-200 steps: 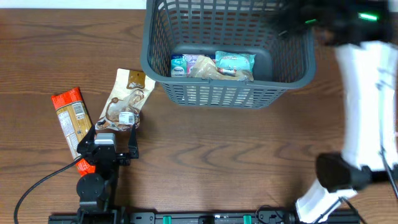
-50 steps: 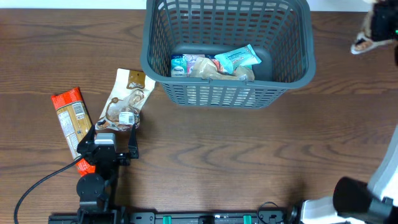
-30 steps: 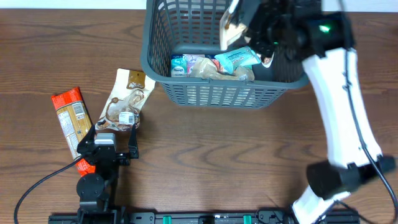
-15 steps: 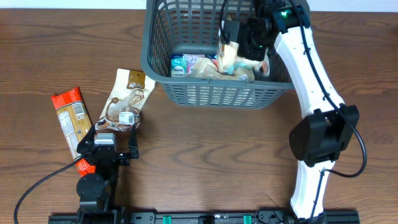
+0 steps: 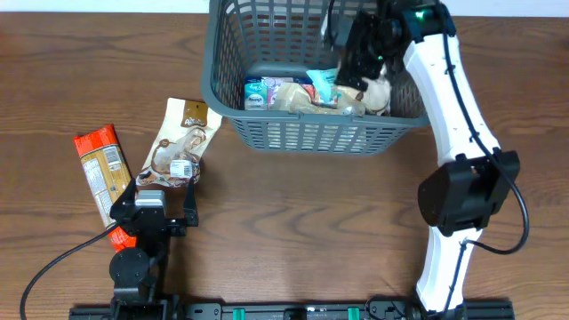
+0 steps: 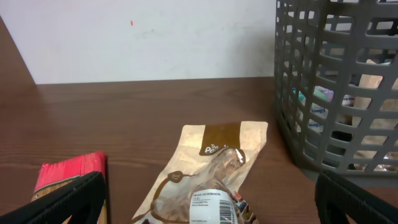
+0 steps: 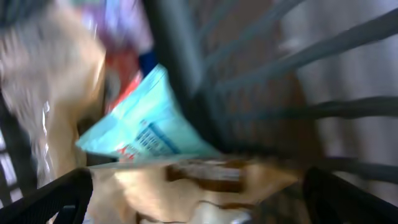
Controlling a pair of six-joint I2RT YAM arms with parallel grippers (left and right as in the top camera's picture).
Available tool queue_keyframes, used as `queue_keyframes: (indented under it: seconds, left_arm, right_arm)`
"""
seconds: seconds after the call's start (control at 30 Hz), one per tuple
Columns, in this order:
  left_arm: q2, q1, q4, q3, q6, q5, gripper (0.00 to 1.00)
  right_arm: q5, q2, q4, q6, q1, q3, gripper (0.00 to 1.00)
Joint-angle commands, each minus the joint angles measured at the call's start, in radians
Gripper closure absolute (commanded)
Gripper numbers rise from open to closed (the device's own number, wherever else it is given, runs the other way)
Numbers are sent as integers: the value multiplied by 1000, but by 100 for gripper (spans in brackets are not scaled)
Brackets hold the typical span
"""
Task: Pack container
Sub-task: 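Carry the rice pouch into the grey basket and release, then withdraw the right gripper and move the left gripper to the brown pouch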
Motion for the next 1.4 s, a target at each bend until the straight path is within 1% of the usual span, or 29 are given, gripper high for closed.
queue_keyframes:
  seconds: [0.0,0.1,0.17,0.27,0.37,0.4,0.43,0.53,0.6,0.67,0.7,0.77,0.83,0.9,1.0,1.17,1.27,1.37]
  left_arm:
    - [-1,-2,-42,-10,-66,-9,1]
    - [0,-2,-81,28,-146,-10,2]
    - [4,-2,-131,74,-182,-10,1]
    - [53,-2,-252,207,-188,-14,1]
    - [159,-2,-356,359,-188,-17,1]
    - [222,0,-397,433,-188,-17,1]
    - [275,0,-429,491,-188,-17,1]
    - [470,0,-541,688,-188,-16,1]
    - [619,0,-634,836,-187,-16,1]
    - [774,0,-743,989,-185,-17,1]
    - [876,0,-820,1090,-173,-16,1]
    - [1018,0,-929,1230,-129,-16,1]
    - [1152,0,-1024,1358,-71,-16,1]
    - [1249,0,-1083,1445,-67,-16,1]
    - [1364,0,-1123,1527,-54,-16,1]
    - [1460,5,-1113,1541,-17,-16,1]
    - [1501,28,-1113,1541,-14,-16,1]
    - [1552,66,-1111,1541,-15,-16,1]
  right_arm:
    - [-72,-144,-6,124,-19,154,1]
    - [-70,-199,-2,203,-67,241,1]
    - [-65,-233,22,325,-129,277,1]
    - [-64,-283,61,575,-299,290,1]
    - [-76,-292,35,788,-477,289,1]
    - [-94,-288,8,842,-546,284,1]
    - [-115,-283,-23,860,-597,277,1]
    - [-160,-266,-100,860,-706,238,1]
    - [-159,-253,-138,859,-748,192,1]
    - [-158,-242,-159,846,-766,127,1]
    - [-156,-239,-161,829,-769,84,1]
    - [-146,-239,-151,825,-767,-17,1]
    - [-146,-239,-126,826,-758,-130,1]
    - [-148,-239,-92,826,-745,-233,1]
    - [-138,-239,-33,825,-716,-396,1]
    - [-117,-239,78,826,-670,-629,1]
    - [-117,-239,130,826,-648,-716,1]
    - [-116,-239,159,825,-632,-763,1]
